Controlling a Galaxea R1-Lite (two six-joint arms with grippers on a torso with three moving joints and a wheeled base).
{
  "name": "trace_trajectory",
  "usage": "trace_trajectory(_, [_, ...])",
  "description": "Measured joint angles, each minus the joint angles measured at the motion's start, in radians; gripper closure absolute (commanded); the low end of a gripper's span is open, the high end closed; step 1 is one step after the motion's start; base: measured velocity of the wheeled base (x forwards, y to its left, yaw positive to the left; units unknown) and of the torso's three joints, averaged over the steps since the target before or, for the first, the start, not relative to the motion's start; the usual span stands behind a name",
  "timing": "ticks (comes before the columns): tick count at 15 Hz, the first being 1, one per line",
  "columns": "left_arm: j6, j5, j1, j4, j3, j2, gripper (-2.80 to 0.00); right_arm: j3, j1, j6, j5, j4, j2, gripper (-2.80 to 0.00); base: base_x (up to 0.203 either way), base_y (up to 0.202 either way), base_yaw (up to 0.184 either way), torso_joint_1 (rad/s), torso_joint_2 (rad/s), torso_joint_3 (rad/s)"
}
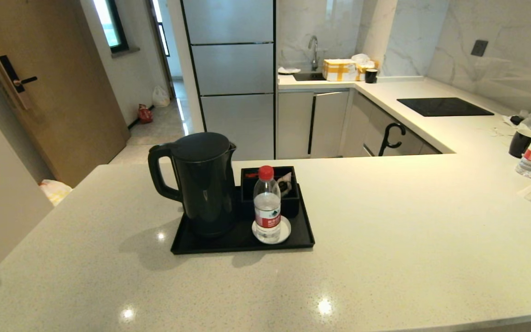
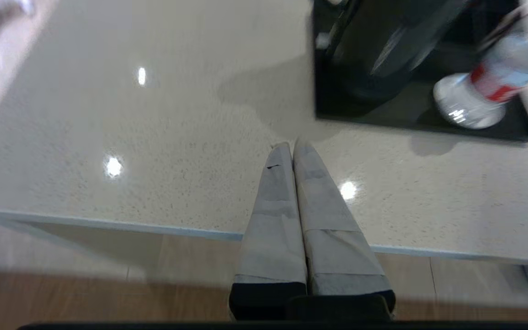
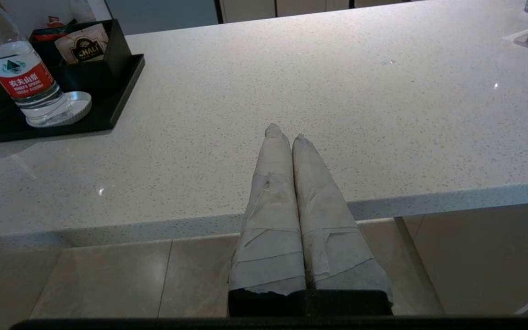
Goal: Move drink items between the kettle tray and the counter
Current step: Pick up the kettle
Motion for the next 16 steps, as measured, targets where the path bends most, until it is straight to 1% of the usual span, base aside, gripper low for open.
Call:
trace_trajectory(3, [-0.016, 0.008, 0.01, -0.112, -0.018, 0.276, 0.0, 0.0, 0.0, 0.0, 0.001, 0.0, 0.0, 0.0, 0.0, 0.0, 0.0, 0.0, 0.0, 0.0])
trace_trajectory(5, [-0.01, 0.01, 0.016, -0.241, -0.028, 0.425, 0.0, 0.0, 0.0, 0.0, 0.001, 0.0, 0.0, 0.0, 0.0, 0.0, 0.0, 0.0, 0.0, 0.0])
trace_trajectory(6, [-0.002, 0.01, 0.017, -0.335, -0.037, 0.521, 0.0, 0.0, -0.001, 0.0, 0.001, 0.0, 0.0, 0.0, 0.0, 0.0, 0.0, 0.0, 0.0, 0.0])
trace_trajectory(9, [0.03, 0.012, 0.019, -0.622, -0.074, 0.806, 0.0, 0.0, -0.001, 0.0, 0.001, 0.0, 0.0, 0.0, 0.0, 0.0, 0.0, 0.0, 0.0, 0.0])
trace_trajectory(10, [0.047, 0.012, 0.012, -0.702, -0.109, 0.884, 0.0, 0.0, 0.0, 0.0, 0.001, 0.0, 0.0, 0.0, 0.0, 0.0, 0.0, 0.0, 0.0, 0.0])
trace_trajectory(11, [0.065, 0.012, 0.003, -0.759, -0.153, 0.951, 0.0, 0.0, 0.0, 0.0, 0.0, 0.0, 0.0, 0.0, 0.0, 0.0, 0.0, 0.0, 0.0, 0.0])
trace_trajectory(12, [0.089, 0.012, -0.005, -0.785, -0.198, 1.009, 0.0, 0.0, 0.0, 0.0, 0.001, 0.0, 0.0, 0.0, 0.0, 0.0, 0.0, 0.0, 0.0, 0.0])
trace_trajectory(13, [0.117, 0.013, -0.01, -0.788, -0.253, 1.057, 0.0, 0.0, 0.0, 0.0, 0.001, 0.0, 0.0, 0.0, 0.0, 0.0, 0.0, 0.0, 0.0, 0.0])
trace_trajectory(14, [0.136, 0.013, -0.014, -0.777, -0.301, 1.093, -1.66, 0.0, 0.0, 0.0, 0.001, 0.0, 0.0, 0.0, 0.0, 0.0, 0.0, 0.0, 0.0, 0.0])
trace_trajectory(15, [0.148, 0.013, -0.021, -0.746, -0.339, 1.122, -2.8, 0.0, 0.0, 0.0, 0.001, 0.0, 0.0, 0.0, 0.0, 0.0, 0.0, 0.0, 0.0, 0.0])
trace_trajectory(16, [0.151, 0.013, -0.025, -0.727, -0.358, 1.142, -2.8, 0.0, 0.0, 0.0, 0.001, 0.0, 0.0, 0.0, 0.0, 0.0, 0.0, 0.0, 0.0, 0.0])
